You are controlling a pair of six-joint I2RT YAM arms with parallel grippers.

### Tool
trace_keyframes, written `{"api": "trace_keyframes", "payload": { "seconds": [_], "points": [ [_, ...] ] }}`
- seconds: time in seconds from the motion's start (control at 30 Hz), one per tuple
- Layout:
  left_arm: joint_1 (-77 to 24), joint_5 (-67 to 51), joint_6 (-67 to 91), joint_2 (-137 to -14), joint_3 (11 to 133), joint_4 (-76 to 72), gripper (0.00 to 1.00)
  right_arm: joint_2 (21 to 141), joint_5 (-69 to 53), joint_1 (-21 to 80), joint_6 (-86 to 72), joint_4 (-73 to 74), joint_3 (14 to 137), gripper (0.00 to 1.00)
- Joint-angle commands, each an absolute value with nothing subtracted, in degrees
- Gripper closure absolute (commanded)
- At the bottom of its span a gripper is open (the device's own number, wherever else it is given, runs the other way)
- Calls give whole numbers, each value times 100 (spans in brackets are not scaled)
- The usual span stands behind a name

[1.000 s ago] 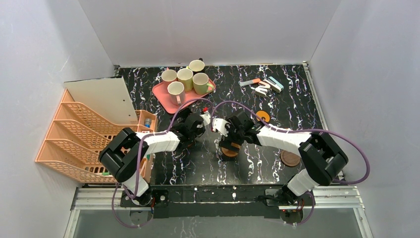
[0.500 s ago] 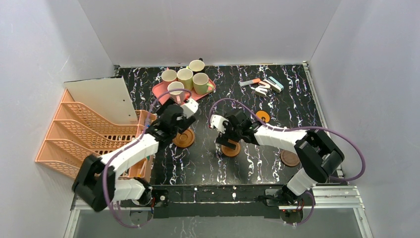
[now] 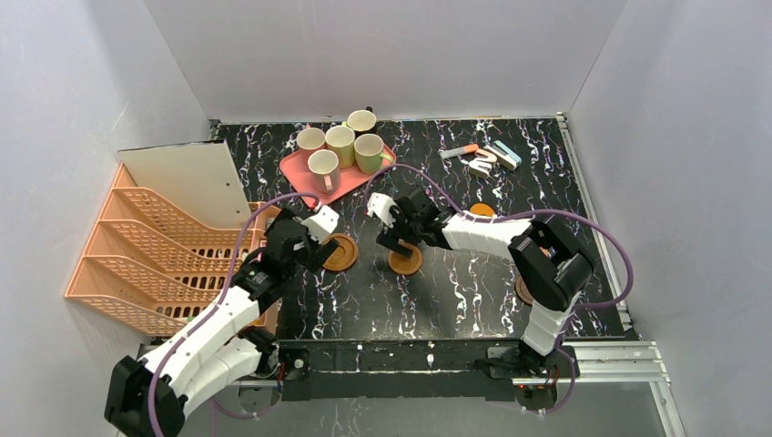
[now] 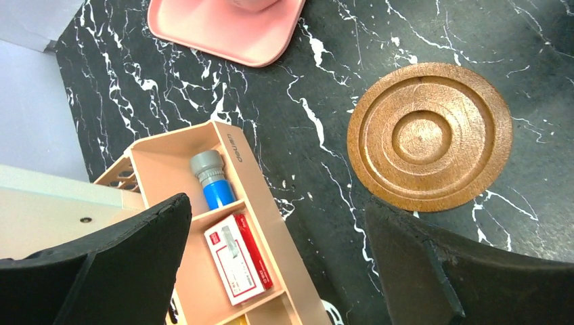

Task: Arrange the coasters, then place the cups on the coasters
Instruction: Move the coaster to the center of the board.

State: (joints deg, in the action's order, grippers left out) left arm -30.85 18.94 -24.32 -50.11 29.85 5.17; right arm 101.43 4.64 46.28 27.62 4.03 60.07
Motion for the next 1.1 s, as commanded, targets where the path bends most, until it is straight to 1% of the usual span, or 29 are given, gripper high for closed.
{"api": "trace_keyframes", "payload": {
  "seconds": [0.0, 0.07, 0.2, 0.33, 0.43, 0.53, 0.63, 0.77, 0.93, 1.07],
  "points": [
    [-3049, 1765, -2277, -4431, 2838, 681, 2, 10588, 945, 4697, 2637, 723, 6088, 1],
    [-3042, 1808, -2338, -4352, 2835, 710, 2, 10507, 958, 4702, 2643, 722, 6047, 1],
    [-3041, 1851, -2361, -4337, 2856, 786, 2, 9984, 818, 4700, 2653, 940, 6132, 1],
    [-3041, 1709, -2294, -4194, 2803, 954, 2, 8882, 720, 4640, 2743, 1029, 6039, 1],
    [-3041, 1737, -2330, -3956, 2701, 1097, 2, 8024, 643, 4357, 2762, 1165, 5886, 1],
    [-3041, 1774, -2396, -3541, 2604, 1334, 2, 7285, 841, 3852, 2869, 1290, 5575, 1],
    [-3033, 1816, -2400, -3073, 2468, 1484, 2, 6784, 1190, 3070, 3005, 1582, 5229, 1],
    [-3032, 2185, -2303, -2731, 2294, 1178, 2, 6299, 866, 1696, 3002, 1681, 4604, 1],
    [-3032, 2553, -2194, -2823, 2274, 1071, 2, 6346, 664, 652, 3178, 1404, 4086, 1],
    [-3032, 2500, -2160, -2845, 2265, 1104, 2, 6589, 533, 66, 3315, 1129, 3883, 1]
  ]
}}
